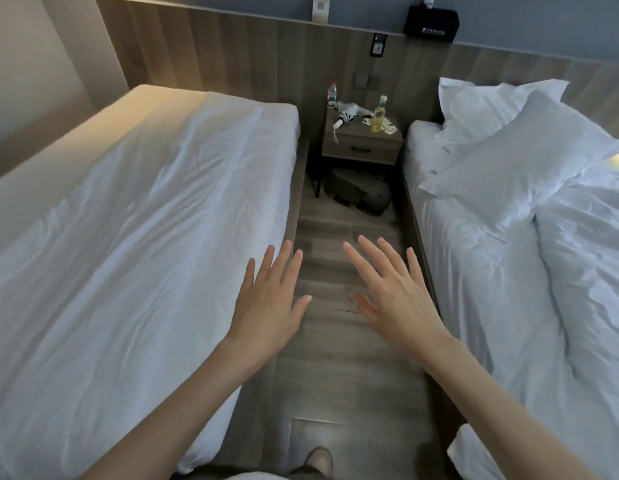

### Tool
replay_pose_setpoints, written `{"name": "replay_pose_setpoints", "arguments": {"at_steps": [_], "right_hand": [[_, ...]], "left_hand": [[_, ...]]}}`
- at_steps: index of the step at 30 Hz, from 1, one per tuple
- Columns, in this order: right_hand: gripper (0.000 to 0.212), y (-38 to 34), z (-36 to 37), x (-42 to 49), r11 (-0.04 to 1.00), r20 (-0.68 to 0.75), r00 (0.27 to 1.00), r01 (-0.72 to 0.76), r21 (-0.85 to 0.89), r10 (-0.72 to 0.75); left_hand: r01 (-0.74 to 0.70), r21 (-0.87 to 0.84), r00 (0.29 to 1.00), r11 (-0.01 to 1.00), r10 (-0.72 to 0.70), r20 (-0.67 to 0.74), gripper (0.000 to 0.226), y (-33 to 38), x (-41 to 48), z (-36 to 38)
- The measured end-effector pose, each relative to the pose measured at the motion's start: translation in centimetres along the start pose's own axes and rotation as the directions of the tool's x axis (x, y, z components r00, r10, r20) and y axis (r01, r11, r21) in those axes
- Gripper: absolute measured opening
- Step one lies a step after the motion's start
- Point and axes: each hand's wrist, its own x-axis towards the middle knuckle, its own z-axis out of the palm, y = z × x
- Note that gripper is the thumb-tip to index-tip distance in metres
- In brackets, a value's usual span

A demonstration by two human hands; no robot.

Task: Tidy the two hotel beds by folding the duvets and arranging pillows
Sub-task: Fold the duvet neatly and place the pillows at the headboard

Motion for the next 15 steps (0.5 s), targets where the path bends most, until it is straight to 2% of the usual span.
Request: {"name": "replay_pose_setpoints", "arguments": {"at_steps": [7, 15], "right_hand": [[0.071, 9.7, -0.1, 10.1, 0.998, -0.034, 0.997, 0.067, 0.017, -0.066], [0.067, 16.0, 4.7, 24.2, 0.948, 0.023, 0.950, 0.308, 0.076, -0.310]], "left_hand": [[0.070, 0.027, 0.997, 0.997, -0.069, -0.040, 0.068, 3.6, 12.7, 0.6], [0.309, 0.114, 0.951, 0.944, -0.304, -0.054, 0.072, 1.5, 22.6, 4.9]]}}
